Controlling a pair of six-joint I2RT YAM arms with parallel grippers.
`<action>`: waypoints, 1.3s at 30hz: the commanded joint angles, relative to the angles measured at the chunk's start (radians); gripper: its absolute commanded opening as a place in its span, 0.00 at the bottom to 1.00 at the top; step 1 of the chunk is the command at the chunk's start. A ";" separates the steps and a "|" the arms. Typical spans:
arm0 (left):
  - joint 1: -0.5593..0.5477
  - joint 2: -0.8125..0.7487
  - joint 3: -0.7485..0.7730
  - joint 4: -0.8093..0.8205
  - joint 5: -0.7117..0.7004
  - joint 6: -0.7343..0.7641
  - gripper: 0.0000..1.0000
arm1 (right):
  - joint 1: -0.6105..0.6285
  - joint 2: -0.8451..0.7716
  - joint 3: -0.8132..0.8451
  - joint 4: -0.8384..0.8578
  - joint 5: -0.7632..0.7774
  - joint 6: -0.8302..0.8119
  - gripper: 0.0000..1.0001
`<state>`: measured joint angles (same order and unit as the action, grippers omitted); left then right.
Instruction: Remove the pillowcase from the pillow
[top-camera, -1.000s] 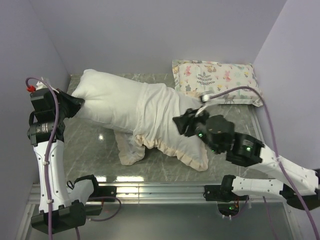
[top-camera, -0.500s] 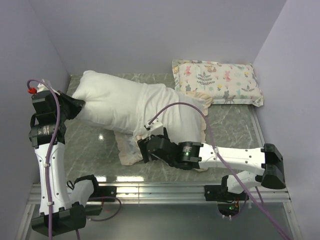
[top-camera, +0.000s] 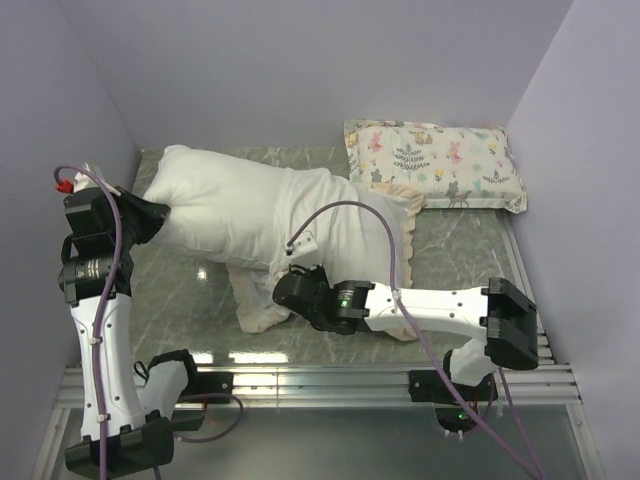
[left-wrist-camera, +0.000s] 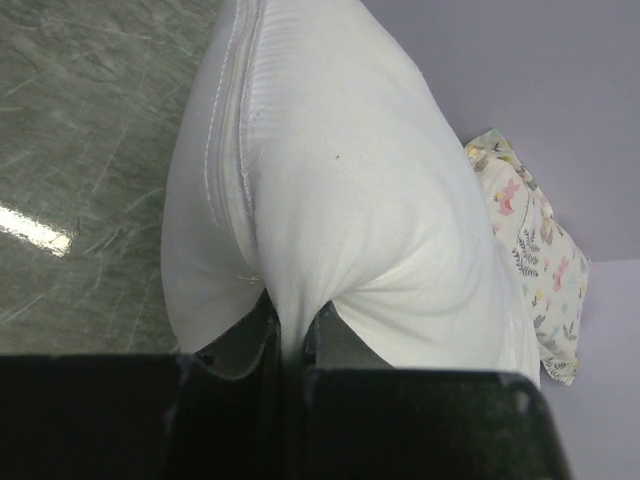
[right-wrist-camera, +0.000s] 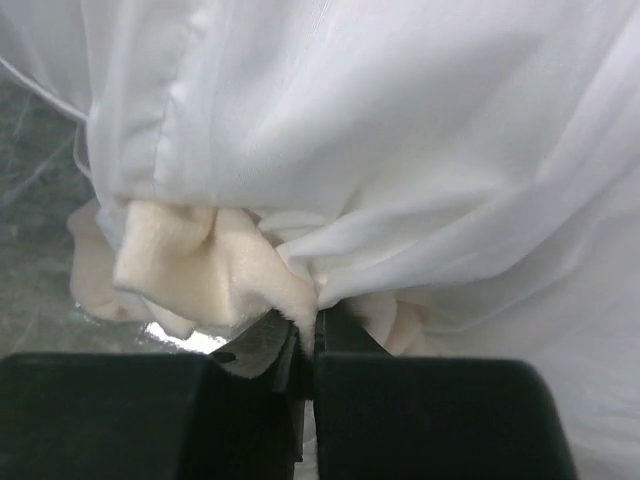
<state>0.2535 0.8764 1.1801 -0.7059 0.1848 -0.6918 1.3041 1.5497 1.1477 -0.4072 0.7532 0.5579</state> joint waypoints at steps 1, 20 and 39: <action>0.000 -0.045 0.019 0.106 -0.048 0.028 0.00 | -0.002 -0.144 0.078 -0.030 0.135 -0.041 0.00; -0.003 0.062 0.035 0.172 -0.094 -0.029 0.01 | -0.475 -0.039 0.656 -0.127 -0.483 -0.270 0.00; -0.026 0.153 0.029 0.229 -0.034 0.032 0.95 | -0.623 0.483 0.957 -0.150 -0.652 -0.239 0.49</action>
<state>0.2455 1.0985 1.1450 -0.4366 0.1577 -0.7101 0.6975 2.0308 2.0769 -0.5175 0.1276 0.3206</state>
